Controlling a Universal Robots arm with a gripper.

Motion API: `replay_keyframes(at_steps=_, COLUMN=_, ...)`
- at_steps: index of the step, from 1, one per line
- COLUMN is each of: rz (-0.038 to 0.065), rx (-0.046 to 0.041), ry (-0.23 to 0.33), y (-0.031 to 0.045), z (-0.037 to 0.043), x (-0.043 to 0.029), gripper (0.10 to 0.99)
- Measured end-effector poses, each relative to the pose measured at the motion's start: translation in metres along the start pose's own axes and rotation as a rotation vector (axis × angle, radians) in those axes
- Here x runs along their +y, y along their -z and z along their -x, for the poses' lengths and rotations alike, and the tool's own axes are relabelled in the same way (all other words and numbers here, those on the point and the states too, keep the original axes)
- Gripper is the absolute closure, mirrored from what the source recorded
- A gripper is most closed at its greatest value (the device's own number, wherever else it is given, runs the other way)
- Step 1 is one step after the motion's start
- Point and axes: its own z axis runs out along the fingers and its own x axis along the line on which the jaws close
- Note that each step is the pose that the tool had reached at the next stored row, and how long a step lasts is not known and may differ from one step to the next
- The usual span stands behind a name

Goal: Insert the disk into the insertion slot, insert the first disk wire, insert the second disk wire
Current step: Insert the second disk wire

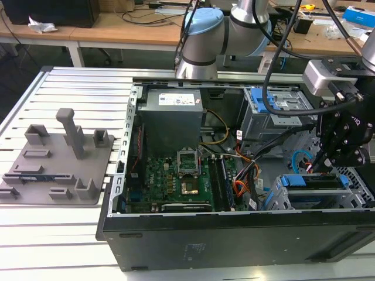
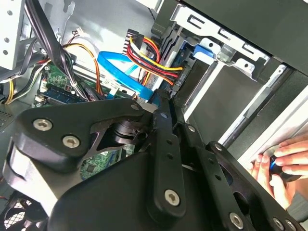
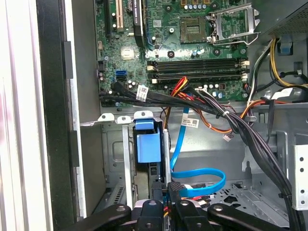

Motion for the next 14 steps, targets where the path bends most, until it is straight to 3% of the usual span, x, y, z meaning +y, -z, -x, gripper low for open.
replay_keyframes(at_steps=3, rz=0.000, rx=-0.0001, ry=0.000, y=-0.0004, z=-0.0032, x=-0.0002, gripper=0.925)
replay_keyframes(at_steps=14, rz=0.000, rx=-0.0002, ry=0.000, y=-0.0013, z=-0.0033, x=-0.0007, gripper=0.925)
